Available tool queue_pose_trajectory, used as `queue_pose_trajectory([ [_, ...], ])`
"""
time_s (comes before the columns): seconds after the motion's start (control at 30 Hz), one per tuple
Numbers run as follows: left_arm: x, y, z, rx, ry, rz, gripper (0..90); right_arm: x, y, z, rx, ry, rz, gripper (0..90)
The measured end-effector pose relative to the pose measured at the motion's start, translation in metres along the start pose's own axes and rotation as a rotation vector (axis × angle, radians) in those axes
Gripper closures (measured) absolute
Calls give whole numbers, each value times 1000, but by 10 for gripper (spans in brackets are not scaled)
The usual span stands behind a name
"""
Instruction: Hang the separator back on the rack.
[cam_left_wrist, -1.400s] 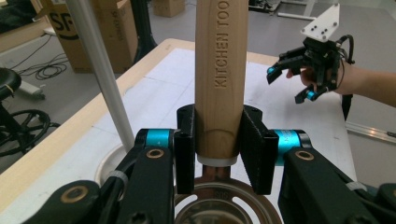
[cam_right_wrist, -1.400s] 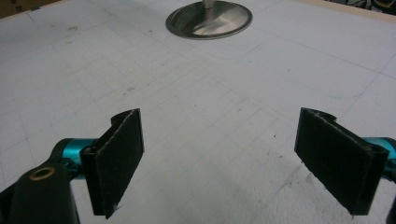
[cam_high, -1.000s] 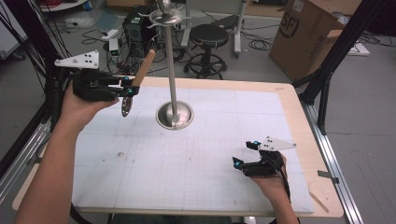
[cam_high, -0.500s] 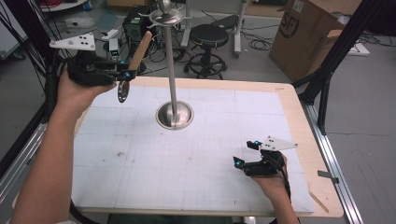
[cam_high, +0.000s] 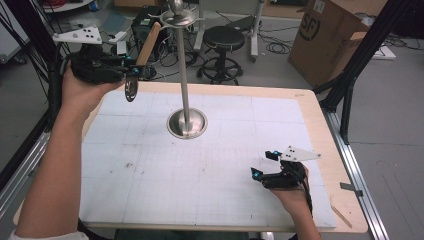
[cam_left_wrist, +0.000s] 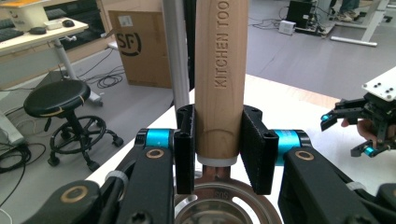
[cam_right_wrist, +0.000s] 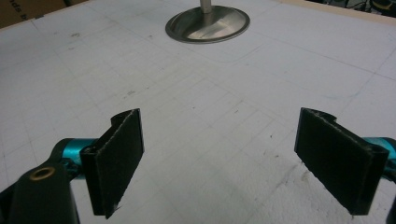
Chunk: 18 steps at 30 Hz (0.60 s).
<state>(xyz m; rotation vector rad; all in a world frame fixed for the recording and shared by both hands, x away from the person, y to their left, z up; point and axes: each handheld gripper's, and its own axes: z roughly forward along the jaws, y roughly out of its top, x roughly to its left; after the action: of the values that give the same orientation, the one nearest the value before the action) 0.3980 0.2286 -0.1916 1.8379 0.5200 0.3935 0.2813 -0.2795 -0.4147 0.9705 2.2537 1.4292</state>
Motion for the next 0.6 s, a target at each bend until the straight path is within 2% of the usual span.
queue_pose_trajectory([
  [0.27,8,-1,3,16,32,-18,687,-3,-2,-2,-6,-2,12,144],
  [0.6,10,-2,15,14,30,-32,687,-4,-4,-4,-6,-3,16,144],
])
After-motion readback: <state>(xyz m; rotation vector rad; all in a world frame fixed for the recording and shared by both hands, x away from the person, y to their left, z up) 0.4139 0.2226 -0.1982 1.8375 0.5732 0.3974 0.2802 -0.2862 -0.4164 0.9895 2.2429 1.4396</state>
